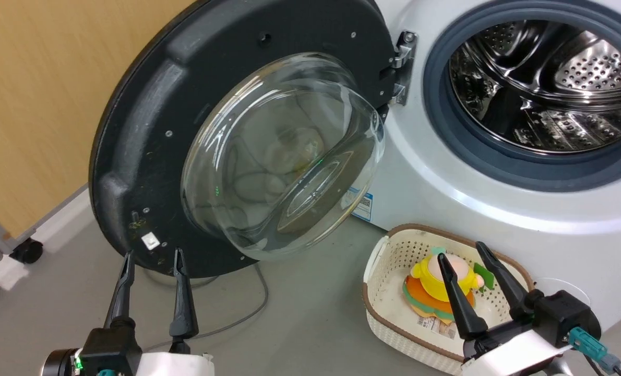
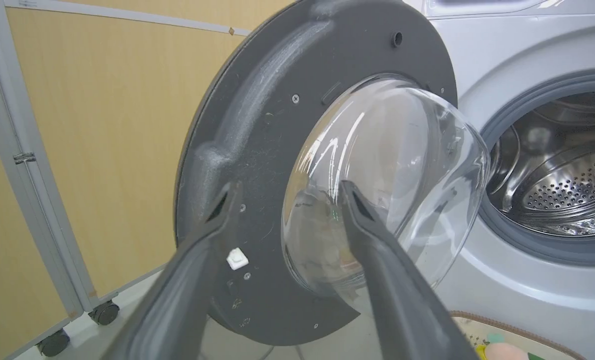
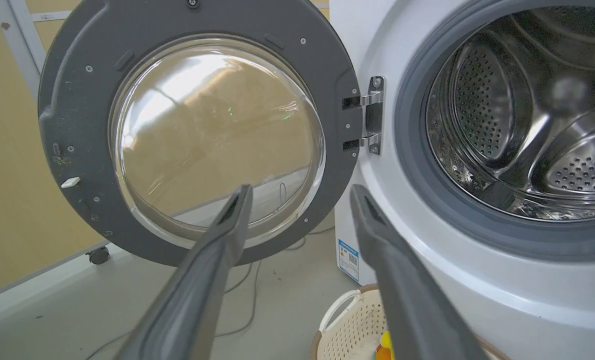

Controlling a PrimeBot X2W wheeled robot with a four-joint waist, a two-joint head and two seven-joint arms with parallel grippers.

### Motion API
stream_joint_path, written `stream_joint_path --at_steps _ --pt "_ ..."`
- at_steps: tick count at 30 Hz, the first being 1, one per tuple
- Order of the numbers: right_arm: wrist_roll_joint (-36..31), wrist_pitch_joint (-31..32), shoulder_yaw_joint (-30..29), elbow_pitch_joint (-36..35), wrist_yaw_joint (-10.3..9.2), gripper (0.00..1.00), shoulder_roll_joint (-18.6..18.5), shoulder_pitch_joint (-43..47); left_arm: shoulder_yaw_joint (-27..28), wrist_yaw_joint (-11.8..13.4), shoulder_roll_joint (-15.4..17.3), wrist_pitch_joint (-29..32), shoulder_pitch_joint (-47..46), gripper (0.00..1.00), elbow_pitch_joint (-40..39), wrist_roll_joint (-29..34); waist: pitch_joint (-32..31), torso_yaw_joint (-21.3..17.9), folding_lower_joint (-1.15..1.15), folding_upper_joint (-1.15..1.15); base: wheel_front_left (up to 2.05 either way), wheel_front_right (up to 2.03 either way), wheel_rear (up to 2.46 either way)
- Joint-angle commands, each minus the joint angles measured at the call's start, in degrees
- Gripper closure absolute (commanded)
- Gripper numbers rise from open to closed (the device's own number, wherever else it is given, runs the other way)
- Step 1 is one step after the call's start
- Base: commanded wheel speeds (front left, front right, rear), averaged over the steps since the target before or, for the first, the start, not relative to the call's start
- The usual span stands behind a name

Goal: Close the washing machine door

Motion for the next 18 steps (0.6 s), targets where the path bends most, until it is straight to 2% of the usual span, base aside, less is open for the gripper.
stream_joint_path --at_steps 1,18 --pt "0.9 -0.6 0.3 0.2 0.04 0.0 -0.4 -0.9 0.0 0.3 0.0 -0.7 0.9 0.0 -0.4 -0.4 0.0 0.5 0.0 0.0 0.0 0.0 0.0" --pt "3.1 -2.6 1.7 0.5 0.05 0.0 -0.8 -0.5 -0.2 1.0 0.0 -2.7 1.4 0.0 -1.4 -1.1 0.1 4.6 0.0 0.0 0.0 0.0 0.0"
